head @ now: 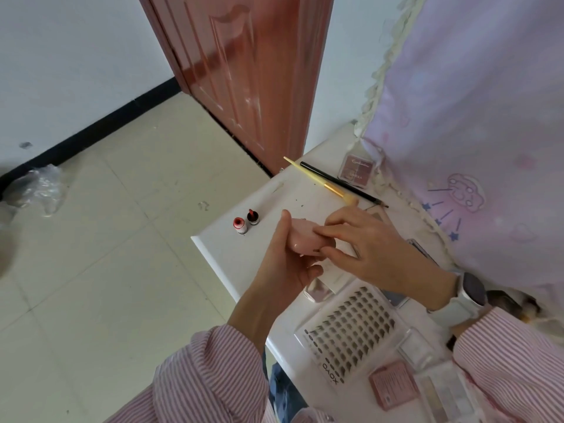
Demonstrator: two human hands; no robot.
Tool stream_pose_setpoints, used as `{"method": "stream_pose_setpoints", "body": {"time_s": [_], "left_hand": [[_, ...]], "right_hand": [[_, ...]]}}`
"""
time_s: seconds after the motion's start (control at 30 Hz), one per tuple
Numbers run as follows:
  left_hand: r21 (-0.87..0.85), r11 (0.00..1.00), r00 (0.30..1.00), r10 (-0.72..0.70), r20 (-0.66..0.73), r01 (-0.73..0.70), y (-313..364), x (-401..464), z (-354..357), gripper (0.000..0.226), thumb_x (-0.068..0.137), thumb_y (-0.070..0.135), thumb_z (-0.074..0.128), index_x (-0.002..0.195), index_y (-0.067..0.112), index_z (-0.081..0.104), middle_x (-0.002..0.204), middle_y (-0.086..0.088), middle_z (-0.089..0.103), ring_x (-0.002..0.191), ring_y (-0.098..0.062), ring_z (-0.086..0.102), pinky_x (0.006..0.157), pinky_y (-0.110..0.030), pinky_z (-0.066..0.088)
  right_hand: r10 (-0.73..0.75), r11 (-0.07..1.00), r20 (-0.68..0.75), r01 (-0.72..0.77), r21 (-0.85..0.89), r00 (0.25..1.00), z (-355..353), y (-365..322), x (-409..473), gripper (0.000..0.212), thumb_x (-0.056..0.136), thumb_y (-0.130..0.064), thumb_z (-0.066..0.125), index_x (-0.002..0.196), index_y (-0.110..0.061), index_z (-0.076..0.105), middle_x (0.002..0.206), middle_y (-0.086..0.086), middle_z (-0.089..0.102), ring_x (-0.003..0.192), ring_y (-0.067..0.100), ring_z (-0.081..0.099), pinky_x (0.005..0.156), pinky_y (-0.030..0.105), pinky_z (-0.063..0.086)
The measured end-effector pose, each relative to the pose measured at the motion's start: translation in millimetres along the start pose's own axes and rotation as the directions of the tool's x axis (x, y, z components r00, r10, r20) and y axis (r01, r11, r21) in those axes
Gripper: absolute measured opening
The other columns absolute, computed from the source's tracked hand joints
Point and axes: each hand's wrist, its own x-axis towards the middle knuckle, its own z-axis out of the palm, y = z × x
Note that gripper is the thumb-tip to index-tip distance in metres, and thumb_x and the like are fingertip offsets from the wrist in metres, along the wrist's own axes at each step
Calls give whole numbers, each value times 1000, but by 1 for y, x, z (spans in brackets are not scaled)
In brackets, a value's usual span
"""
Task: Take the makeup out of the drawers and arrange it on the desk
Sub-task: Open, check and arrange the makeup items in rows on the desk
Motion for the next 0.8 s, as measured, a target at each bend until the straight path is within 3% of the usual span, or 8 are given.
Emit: {"method": "stream_pose_setpoints", "body": {"time_s": [0.07, 0.17, 0.3, 0.47, 0.57, 0.63, 0.73, 0.8], "left_hand": [[44, 999, 1000, -7, -16, 8, -3, 4, -1, 66, 84, 66, 27, 92, 9, 58, 73, -5, 62, 66, -15, 53, 64, -26, 47], [89, 996, 999, -22, -30, 25, -2, 7, -3, 76, 85, 70, 19, 100, 7, 60, 95, -14, 63, 94, -24, 59, 89, -38, 48], [-10, 997, 995, -83, -59, 83, -1, 6, -1, 95, 83, 71, 22, 119, -12, 49, 125, -33, 50, 113, -37, 56, 86, -39, 53], [-89, 988, 992, -126, 6, 126, -7, 8, -5, 83, 84, 68, 27, 116, -3, 54, 100, -24, 56, 78, -28, 65, 61, -29, 54], [-47, 987, 988, -153, 35, 154, -6, 9, -8, 85, 77, 71, 29, 126, 4, 50, 110, -22, 57, 77, -26, 64, 53, -25, 50], [-4, 987, 986, -162, 30, 162, -4, 11, -10, 84, 77, 71, 27, 123, 6, 53, 114, -20, 60, 77, -25, 65, 51, -23, 48], [-16, 985, 985, -173, -17, 173, 1, 14, -12, 73, 84, 67, 31, 120, 7, 54, 106, -16, 63, 76, -26, 66, 52, -22, 49], [-26, 986, 981, -166, -102, 164, 3, 15, -12, 64, 88, 61, 35, 118, 9, 56, 98, -14, 65, 73, -27, 66, 51, -23, 51]], "right_hand": [[-46, 997, 22, 47, -57, 999, 0, -3, 2, 37, 84, -33, 47, 107, -9, 63, 96, 1, 63, 82, 12, 59, 69, 25, 53], [-57, 994, 49, 61, -87, 997, 0, -4, 3, 37, 86, -31, 44, 108, -8, 62, 94, 3, 65, 78, 14, 62, 64, 29, 56], [-52, 995, 75, 58, -84, 996, 4, -1, 3, 37, 88, -29, 41, 107, -5, 62, 93, 4, 64, 78, 15, 61, 62, 31, 56], [-2, 997, 31, 5, -78, 1000, 1, 6, 7, 37, 90, -26, 35, 102, -4, 62, 92, 5, 65, 76, 14, 62, 66, 27, 54], [52, 998, 10, -52, -30, 999, -2, 13, 9, 41, 91, -28, 31, 105, -5, 61, 95, 3, 64, 81, 12, 59, 73, 19, 46], [104, 995, -25, -104, -5, 994, 0, 15, 11, 43, 90, -31, 30, 106, -5, 61, 96, 4, 64, 79, 15, 59, 71, 27, 50], [199, 980, -85, -197, 27, 976, 1, 17, 15, 46, 89, -34, 31, 107, -4, 62, 96, 6, 64, 79, 18, 60, 70, 33, 53], [281, 960, -118, -276, 55, 953, -1, 20, 18, 36, 93, -28, 38, 107, -4, 62, 94, 7, 65, 77, 16, 59, 72, 27, 52]]}}
